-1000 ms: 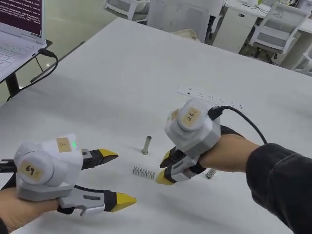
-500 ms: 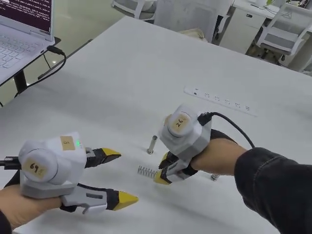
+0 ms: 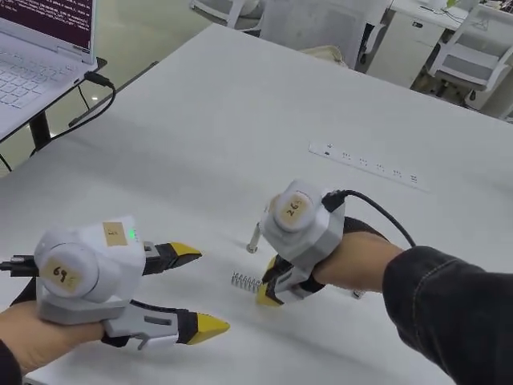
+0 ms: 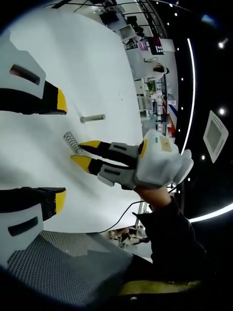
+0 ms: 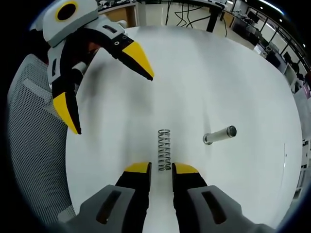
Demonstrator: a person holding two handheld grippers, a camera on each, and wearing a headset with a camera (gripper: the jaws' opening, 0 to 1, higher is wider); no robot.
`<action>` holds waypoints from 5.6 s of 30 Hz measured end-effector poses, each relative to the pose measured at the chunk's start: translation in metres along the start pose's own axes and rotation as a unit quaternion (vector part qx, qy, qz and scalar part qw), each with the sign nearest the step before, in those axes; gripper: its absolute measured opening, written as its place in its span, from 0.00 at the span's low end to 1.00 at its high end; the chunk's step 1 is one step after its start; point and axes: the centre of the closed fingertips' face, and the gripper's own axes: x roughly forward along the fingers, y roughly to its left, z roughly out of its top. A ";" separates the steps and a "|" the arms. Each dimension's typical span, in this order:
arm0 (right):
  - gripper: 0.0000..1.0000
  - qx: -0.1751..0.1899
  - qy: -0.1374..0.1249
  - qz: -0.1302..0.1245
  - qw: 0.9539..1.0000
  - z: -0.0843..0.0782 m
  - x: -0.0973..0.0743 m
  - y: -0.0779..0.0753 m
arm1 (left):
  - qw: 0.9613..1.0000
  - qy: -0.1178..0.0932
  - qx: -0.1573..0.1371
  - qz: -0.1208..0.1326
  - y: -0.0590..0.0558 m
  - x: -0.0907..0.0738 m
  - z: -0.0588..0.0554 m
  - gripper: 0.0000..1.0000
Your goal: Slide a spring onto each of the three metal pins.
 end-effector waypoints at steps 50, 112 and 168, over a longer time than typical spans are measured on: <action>0.08 -0.109 -0.022 0.056 0.992 0.007 -0.063 0.051 | 0.996 -0.007 0.056 -0.066 -0.032 0.011 0.022 0.12; 0.08 -0.149 -0.045 0.049 0.987 0.053 -0.096 0.064 | 0.995 -0.003 0.070 -0.073 -0.040 0.020 0.023 0.02; 0.07 -0.131 -0.013 -0.012 0.991 0.066 -0.134 -0.004 | 0.999 -0.009 0.031 -0.042 -0.029 0.000 0.011 0.28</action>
